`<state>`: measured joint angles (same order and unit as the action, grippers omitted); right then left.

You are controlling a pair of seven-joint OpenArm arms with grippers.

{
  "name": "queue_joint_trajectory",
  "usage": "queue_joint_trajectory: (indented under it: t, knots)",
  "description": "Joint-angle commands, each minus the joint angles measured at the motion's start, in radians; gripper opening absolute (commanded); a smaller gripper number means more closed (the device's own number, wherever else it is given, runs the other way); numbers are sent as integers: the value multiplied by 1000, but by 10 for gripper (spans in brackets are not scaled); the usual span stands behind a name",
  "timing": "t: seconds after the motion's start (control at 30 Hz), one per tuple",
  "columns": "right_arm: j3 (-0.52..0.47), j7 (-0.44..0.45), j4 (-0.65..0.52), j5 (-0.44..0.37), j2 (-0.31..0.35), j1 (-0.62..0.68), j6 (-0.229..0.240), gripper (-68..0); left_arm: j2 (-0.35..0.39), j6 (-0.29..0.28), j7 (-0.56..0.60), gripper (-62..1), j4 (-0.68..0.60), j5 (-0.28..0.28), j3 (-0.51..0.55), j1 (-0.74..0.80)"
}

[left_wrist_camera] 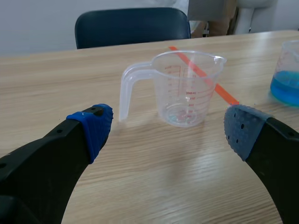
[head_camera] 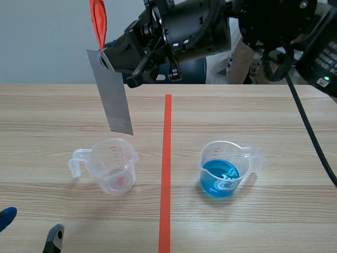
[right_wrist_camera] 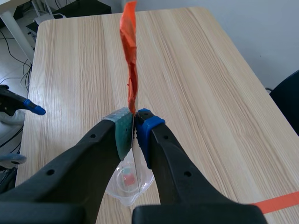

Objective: Do the redox reaction experiment. move the plate over the left beaker

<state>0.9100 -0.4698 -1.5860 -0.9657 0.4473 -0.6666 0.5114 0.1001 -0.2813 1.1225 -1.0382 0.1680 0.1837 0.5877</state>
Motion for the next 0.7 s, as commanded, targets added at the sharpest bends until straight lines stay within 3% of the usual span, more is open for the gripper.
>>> queue_joint_trajectory:
  t: [0.0, 0.27, 0.57, 0.67]
  knots:
    - [-14, 18, -8, 2, -18, -21, -3, -671, 1, -1, 18, -101, -8, -6, 0, 8]
    - [-14, -45, 14, 1, -100, -20, -2, -671, -5, -1, 100, -101, 47, -10, -10, 4]
    - [-14, -102, 14, -83, -106, -20, 5, -671, -5, 8, 258, -101, 179, 1, -10, -36]
    - [-14, -113, 14, -85, -106, -20, 5, -671, -5, 70, 304, -101, 189, 45, -10, -46]
